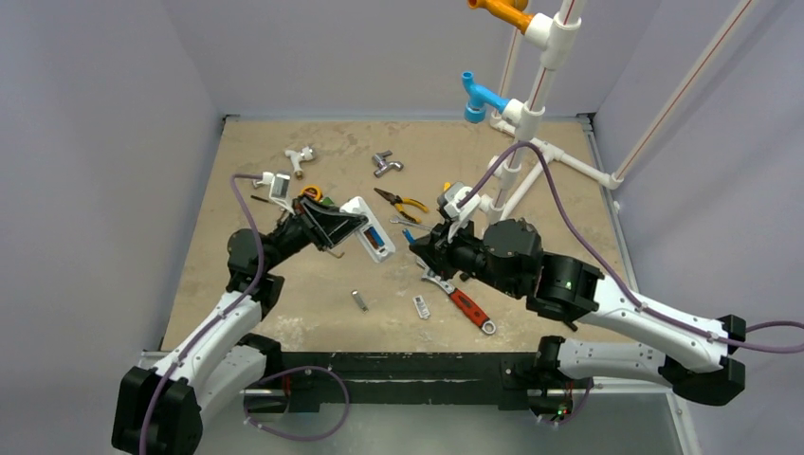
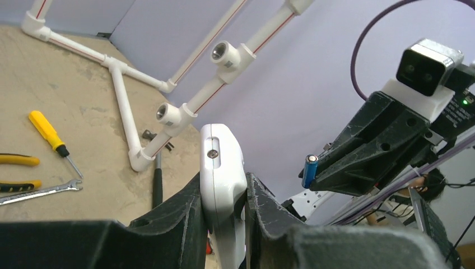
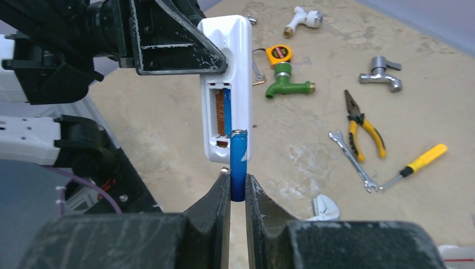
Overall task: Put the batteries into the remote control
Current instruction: Load the battery into the remote control.
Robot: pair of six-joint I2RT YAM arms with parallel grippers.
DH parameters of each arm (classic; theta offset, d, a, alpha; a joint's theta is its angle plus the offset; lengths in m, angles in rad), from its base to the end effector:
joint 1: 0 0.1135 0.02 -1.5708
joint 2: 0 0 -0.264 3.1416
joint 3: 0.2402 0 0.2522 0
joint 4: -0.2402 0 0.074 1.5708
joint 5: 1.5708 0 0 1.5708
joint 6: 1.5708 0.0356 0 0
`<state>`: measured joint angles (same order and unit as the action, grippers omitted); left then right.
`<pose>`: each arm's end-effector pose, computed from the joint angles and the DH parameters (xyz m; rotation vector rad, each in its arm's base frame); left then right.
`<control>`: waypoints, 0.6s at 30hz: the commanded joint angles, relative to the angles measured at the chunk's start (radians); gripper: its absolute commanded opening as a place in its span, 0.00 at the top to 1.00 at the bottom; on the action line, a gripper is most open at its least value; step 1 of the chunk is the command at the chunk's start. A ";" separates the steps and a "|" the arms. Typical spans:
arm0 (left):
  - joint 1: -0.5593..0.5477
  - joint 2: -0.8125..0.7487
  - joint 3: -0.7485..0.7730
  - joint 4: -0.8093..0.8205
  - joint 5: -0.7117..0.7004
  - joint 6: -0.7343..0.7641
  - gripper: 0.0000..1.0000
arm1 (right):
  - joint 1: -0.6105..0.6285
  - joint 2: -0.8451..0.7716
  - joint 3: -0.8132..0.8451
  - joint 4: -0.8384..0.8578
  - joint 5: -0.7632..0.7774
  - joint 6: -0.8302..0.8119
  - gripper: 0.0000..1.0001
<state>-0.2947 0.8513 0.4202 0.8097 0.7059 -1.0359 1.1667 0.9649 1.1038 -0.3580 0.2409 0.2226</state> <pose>0.1728 -0.0766 0.3016 0.1841 1.4437 -1.5344 0.0903 0.1897 0.4002 -0.6789 1.7231 0.7747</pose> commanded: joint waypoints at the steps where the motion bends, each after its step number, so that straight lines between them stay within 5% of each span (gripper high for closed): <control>1: 0.002 0.074 -0.026 0.218 -0.074 -0.116 1.00 | 0.002 -0.039 0.002 0.004 0.114 -0.055 1.00; 8: -0.019 0.174 -0.026 0.254 -0.108 -0.183 1.00 | -0.002 0.082 0.182 -0.187 0.129 -0.033 1.00; 18: -0.105 0.192 -0.021 0.113 -0.150 -0.134 1.00 | -0.218 0.215 0.270 -0.264 -0.266 0.033 1.00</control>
<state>-0.3729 1.0359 0.3935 0.9451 0.5995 -1.1923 0.9955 1.1736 1.3331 -0.5922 0.1272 0.2279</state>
